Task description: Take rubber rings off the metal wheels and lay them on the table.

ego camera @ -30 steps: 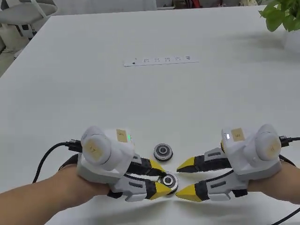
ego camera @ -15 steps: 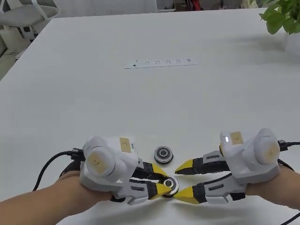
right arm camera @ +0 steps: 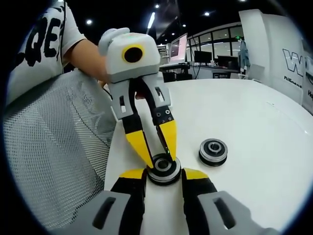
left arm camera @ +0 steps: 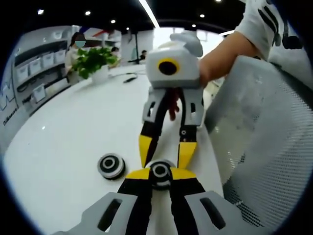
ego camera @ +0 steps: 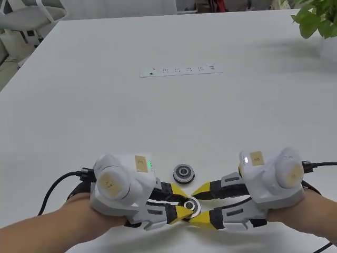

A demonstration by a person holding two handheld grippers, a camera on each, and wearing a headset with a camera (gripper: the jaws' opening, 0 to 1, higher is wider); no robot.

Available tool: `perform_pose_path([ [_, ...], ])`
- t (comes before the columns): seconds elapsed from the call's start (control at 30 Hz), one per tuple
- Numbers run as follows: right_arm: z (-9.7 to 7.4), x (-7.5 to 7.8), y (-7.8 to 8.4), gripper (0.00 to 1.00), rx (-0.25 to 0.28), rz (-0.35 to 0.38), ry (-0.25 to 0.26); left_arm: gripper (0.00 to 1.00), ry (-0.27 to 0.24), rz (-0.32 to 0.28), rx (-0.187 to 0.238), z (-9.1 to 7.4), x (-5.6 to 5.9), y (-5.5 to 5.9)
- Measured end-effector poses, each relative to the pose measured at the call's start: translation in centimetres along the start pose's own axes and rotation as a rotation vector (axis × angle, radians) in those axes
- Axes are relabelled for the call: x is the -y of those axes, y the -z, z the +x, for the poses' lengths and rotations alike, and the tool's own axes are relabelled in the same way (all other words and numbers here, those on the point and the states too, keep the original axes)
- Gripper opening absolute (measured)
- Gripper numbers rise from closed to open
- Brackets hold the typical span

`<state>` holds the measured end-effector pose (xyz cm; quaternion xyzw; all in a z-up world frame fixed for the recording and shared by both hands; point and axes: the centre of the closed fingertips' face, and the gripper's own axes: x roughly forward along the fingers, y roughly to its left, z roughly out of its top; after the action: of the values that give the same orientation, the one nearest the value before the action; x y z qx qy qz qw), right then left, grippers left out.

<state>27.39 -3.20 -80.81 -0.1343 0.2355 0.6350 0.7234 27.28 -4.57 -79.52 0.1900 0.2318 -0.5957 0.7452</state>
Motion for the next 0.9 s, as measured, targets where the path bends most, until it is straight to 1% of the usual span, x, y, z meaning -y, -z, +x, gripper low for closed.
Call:
perform_pose_path([
  [0.13,-0.1,-0.1,0.2,0.25,0.000,0.007,0.000,0.13,-0.003,-0.001,0.002,0.0,0.0,0.0],
  [0.3,-0.6,-0.2,0.5,0.23,0.001,0.009,0.007,0.13,-0.005,-0.003,0.004,0.0,0.0,0.0],
  [0.53,-1.2,-0.1,0.7,0.18,-0.006,0.011,0.014,0.13,-0.008,-0.007,0.008,0.0,0.0,0.0],
  [0.9,-1.6,-0.1,1.0,0.10,-0.017,0.015,0.016,0.13,-0.011,-0.008,0.009,0.0,0.0,-0.1],
])
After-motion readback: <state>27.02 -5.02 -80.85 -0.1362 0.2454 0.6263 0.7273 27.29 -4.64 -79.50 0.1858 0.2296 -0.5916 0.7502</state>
